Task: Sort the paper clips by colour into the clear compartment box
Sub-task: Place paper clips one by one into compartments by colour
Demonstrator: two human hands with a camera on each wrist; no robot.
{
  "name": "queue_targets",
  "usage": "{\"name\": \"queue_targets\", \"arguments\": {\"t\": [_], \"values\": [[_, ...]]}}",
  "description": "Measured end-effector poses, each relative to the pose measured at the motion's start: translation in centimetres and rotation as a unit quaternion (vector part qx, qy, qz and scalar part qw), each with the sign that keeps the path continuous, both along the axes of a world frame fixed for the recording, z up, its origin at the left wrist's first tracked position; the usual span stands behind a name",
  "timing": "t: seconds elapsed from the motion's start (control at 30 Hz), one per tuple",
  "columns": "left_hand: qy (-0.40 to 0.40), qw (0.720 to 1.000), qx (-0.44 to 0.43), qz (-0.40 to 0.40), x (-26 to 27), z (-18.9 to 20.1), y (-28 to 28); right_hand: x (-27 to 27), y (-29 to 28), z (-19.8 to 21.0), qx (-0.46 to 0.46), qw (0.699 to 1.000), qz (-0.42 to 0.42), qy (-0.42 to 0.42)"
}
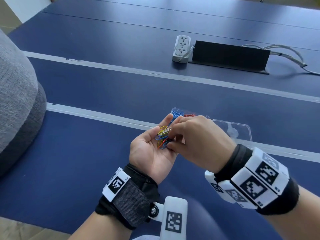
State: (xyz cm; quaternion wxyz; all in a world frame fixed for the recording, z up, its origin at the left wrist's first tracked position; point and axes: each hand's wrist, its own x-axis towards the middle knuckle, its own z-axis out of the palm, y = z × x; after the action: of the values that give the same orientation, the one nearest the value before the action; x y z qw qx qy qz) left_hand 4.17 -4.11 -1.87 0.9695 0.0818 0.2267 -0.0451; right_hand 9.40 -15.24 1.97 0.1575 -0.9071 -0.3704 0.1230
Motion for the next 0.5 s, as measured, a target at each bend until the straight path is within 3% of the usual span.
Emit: {"name": "queue_targets", "arguments": {"t": [0.5], "values": [[-0.005,0.998,0.054,-0.024,0.0,-0.5,-0.1,1.5,-1.5,2.0,0.095,0.987,-0.037,0.128]]}}
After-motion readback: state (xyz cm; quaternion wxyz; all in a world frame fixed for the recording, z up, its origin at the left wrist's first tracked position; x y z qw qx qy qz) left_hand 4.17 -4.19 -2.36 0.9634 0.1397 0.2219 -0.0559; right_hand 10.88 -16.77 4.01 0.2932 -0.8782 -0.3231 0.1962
